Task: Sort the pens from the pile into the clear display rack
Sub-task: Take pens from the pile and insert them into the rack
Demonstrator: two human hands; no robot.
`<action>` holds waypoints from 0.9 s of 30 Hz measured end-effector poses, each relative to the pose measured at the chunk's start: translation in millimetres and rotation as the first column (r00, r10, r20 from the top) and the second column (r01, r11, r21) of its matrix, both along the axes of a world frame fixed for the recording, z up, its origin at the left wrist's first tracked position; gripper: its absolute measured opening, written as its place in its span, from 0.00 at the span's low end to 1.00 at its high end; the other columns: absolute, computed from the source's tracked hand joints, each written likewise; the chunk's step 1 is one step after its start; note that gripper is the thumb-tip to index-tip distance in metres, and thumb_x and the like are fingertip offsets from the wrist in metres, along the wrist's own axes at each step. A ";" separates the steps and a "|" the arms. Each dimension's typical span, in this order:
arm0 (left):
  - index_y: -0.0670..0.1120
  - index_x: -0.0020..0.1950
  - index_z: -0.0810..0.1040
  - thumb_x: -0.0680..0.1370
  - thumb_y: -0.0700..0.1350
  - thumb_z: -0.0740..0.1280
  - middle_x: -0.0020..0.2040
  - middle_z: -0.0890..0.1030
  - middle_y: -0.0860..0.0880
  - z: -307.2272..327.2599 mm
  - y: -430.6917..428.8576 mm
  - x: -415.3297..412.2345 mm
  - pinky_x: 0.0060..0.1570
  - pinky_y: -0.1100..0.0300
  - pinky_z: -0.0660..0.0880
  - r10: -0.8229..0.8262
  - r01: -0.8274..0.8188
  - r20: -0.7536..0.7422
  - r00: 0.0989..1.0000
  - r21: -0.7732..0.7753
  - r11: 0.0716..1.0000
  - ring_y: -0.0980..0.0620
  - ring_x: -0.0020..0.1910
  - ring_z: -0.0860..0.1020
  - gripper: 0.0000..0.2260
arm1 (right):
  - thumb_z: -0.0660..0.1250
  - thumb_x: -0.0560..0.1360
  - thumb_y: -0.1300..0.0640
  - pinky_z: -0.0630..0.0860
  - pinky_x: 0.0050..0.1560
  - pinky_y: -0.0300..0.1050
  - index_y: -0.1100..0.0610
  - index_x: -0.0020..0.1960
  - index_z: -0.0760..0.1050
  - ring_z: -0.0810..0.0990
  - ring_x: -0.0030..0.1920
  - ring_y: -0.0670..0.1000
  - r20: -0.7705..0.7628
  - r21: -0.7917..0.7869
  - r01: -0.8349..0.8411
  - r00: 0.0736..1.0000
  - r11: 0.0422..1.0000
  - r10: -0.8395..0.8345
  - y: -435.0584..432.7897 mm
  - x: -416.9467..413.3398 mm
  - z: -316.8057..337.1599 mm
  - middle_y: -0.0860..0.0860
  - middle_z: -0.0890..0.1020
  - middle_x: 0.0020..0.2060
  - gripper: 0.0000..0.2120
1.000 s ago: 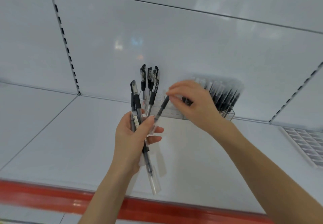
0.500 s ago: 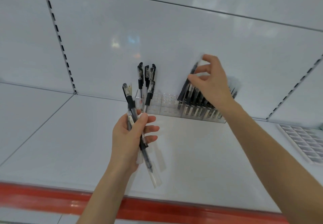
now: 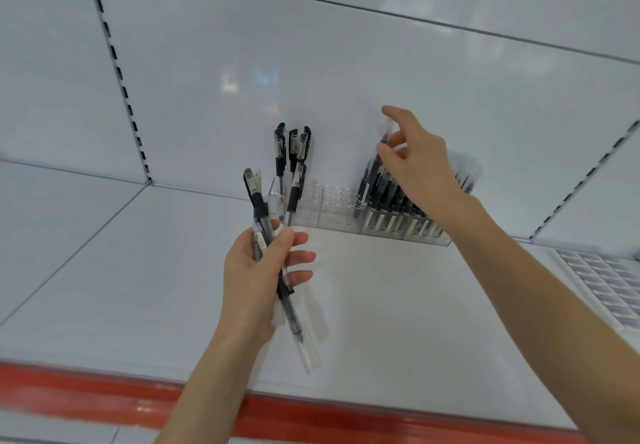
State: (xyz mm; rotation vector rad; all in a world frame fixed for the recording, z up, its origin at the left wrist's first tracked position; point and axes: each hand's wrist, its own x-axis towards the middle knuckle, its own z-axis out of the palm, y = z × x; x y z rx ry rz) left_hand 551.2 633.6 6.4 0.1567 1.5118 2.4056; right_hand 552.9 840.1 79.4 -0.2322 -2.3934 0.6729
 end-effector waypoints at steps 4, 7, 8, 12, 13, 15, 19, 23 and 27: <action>0.44 0.49 0.74 0.77 0.40 0.64 0.40 0.82 0.44 0.1 1.9 0.2 0.26 0.65 0.76 -0.006 0.006 -0.001 1.000 0.004 1.000 0.54 0.29 0.81 0.02 | 0.59 0.78 0.61 0.77 0.50 0.47 0.50 0.70 0.62 0.79 0.44 0.55 0.000 -0.013 0.018 1.000 1.000 -0.018 3.4 1.7 -0.6 0.53 0.76 0.47 0.22; 0.44 0.48 0.74 0.77 0.39 0.64 0.40 0.82 0.44 0.3 3.8 0.4 0.26 0.65 0.75 -0.011 0.011 -0.008 1.000 0.006 1.000 0.54 0.30 0.81 0.02 | 0.59 0.78 0.61 0.75 0.50 0.47 0.51 0.70 0.62 0.78 0.45 0.55 -0.027 -0.006 0.039 0.999 0.999 -0.039 3.0 -0.1 -5.1 0.53 0.75 0.46 0.21; 0.44 0.48 0.74 0.77 0.39 0.64 0.39 0.82 0.45 0.6 4.4 0.8 0.26 0.65 0.75 -0.014 0.014 -0.010 1.000 0.007 1.000 0.54 0.30 0.81 0.02 | 0.59 0.78 0.61 0.75 0.50 0.47 0.52 0.70 0.63 0.78 0.45 0.55 -0.018 0.003 0.044 0.999 0.999 -0.044 2.8 -1.0 -7.5 0.54 0.76 0.45 0.21; 0.44 0.48 0.74 0.77 0.39 0.64 0.39 0.83 0.45 1.4 4.9 1.3 0.26 0.65 0.75 -0.015 0.015 -0.014 1.000 0.008 1.000 0.54 0.30 0.81 0.02 | 0.56 0.79 0.61 0.76 0.52 0.56 0.57 0.68 0.66 0.80 0.45 0.60 0.091 0.007 0.033 0.995 0.999 -0.034 4.5 -3.5 -20.8 0.61 0.80 0.44 0.17; 0.44 0.48 0.74 0.77 0.39 0.64 0.39 0.83 0.45 1.3 4.8 1.2 0.26 0.65 0.75 -0.015 0.015 -0.016 1.000 0.007 1.000 0.54 0.30 0.81 0.02 | 0.55 0.79 0.61 0.76 0.53 0.57 0.58 0.68 0.67 0.80 0.46 0.60 0.107 0.000 0.030 0.994 1.000 -0.030 4.6 -3.8 -23.6 0.61 0.80 0.45 0.17; 0.44 0.48 0.74 0.77 0.39 0.64 0.40 0.83 0.45 0.8 4.8 1.4 0.26 0.65 0.76 -0.015 0.015 -0.016 1.000 0.006 1.000 0.54 0.30 0.81 0.01 | 0.54 0.80 0.61 0.74 0.55 0.56 0.60 0.67 0.68 0.80 0.48 0.60 0.116 0.023 0.033 0.993 0.999 -0.036 3.8 -4.7 -26.4 0.61 0.80 0.47 0.17; 0.44 0.48 0.74 0.77 0.39 0.64 0.41 0.83 0.44 -0.1 5.8 2.6 0.27 0.65 0.76 -0.025 0.025 -0.020 0.999 0.006 1.000 0.54 0.31 0.81 0.02 | 0.53 0.80 0.61 0.74 0.54 0.54 0.62 0.67 0.68 0.79 0.47 0.59 0.109 0.115 0.037 0.993 0.993 -0.050 2.0 -6.1 -26.1 0.61 0.81 0.47 0.17; 0.43 0.49 0.74 0.77 0.38 0.64 0.41 0.83 0.44 0.5 5.9 3.9 0.28 0.64 0.77 -0.037 0.037 -0.029 0.999 0.015 0.999 0.53 0.32 0.82 0.02 | 0.55 0.79 0.62 0.74 0.53 0.54 0.60 0.68 0.67 0.80 0.47 0.59 0.122 0.095 0.035 0.991 0.995 -0.046 3.3 -3.7 -26.1 0.61 0.81 0.46 0.17; 0.42 0.51 0.74 0.77 0.38 0.63 0.38 0.84 0.46 2.6 5.6 6.3 0.29 0.63 0.77 -0.061 0.062 -0.053 0.997 0.019 0.998 0.51 0.34 0.83 0.04 | 0.58 0.78 0.58 0.77 0.49 0.50 0.54 0.68 0.67 0.81 0.42 0.57 0.008 -0.044 0.047 0.999 0.998 -0.047 -5.7 8.8 -19.1 0.59 0.81 0.39 0.18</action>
